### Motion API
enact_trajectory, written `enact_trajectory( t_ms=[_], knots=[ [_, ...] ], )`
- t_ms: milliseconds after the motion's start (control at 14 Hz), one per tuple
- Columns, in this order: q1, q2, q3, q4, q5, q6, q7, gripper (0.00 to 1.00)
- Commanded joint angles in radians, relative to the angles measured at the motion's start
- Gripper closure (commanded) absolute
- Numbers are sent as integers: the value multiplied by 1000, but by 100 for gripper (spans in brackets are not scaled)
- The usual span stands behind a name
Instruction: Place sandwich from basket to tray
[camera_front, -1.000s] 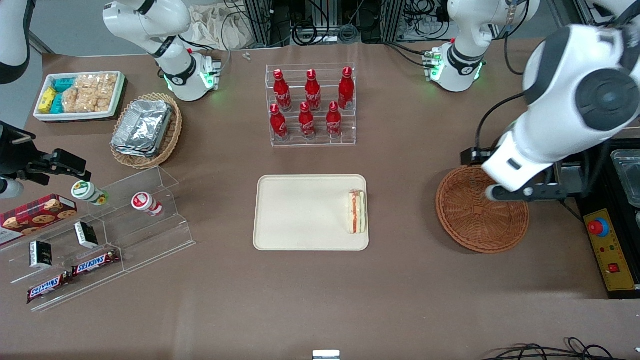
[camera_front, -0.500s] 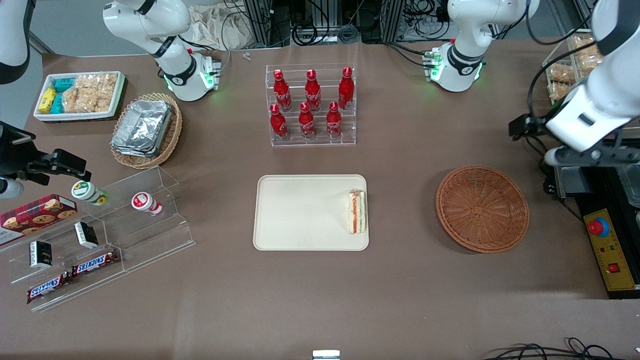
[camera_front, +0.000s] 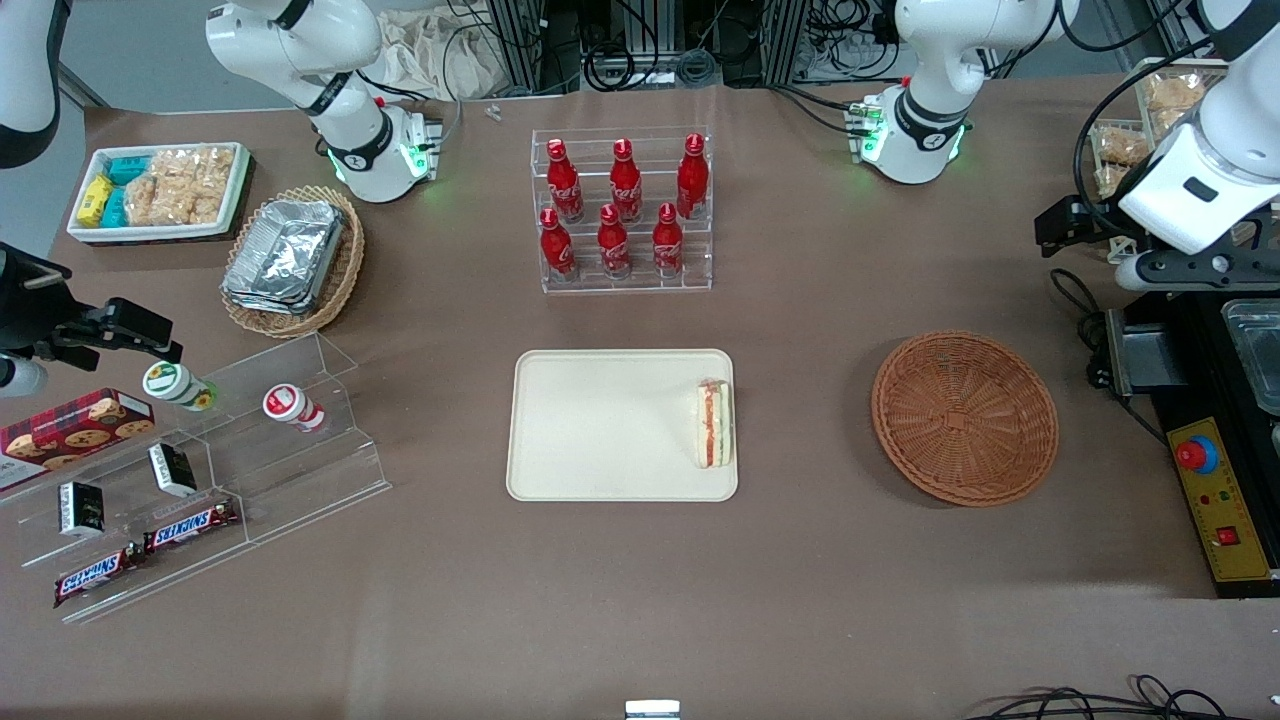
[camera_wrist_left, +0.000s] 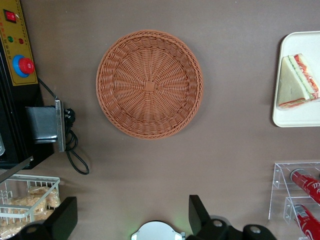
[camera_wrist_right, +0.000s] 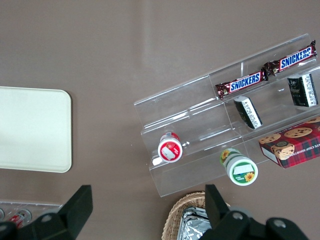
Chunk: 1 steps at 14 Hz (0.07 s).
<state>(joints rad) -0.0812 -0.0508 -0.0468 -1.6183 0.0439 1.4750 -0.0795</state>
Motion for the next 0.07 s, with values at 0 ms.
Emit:
enact_trajectory(
  t_ms=[0],
  knots=[
    [6, 12, 2, 23, -30, -2, -5, 0]
  ],
)
